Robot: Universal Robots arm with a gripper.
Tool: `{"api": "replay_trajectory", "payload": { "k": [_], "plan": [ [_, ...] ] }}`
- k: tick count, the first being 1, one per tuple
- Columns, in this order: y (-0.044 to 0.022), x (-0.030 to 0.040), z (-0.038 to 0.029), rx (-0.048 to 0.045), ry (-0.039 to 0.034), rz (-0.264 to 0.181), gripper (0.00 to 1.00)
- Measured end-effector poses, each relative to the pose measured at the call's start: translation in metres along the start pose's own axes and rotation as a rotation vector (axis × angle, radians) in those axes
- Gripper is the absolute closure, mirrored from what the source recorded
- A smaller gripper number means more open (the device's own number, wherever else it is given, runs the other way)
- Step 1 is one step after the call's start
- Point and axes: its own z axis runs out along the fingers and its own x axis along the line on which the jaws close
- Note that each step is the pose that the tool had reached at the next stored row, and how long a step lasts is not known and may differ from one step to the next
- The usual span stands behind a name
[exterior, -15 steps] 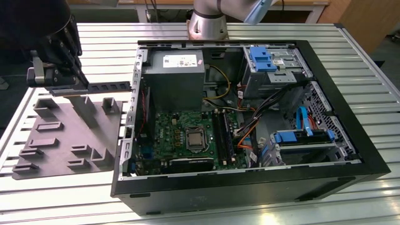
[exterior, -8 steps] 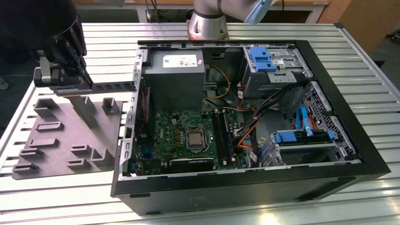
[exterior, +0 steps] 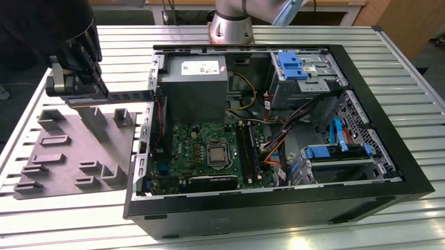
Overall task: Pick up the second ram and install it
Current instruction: 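Pick up the second ram and move it above second insertion slot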
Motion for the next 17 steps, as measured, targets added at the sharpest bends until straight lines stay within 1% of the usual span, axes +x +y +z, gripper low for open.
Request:
{"api": "replay_trajectory", "payload": {
  "k": [7, 17],
  "plan": [
    [-0.0065, 0.0002, -0.0003, 0.0, 0.0, 0.0, 0.88],
    [-0.019, 0.0005, -0.0009, 0.0, 0.0001, 0.0, 0.88]
  ]
}}
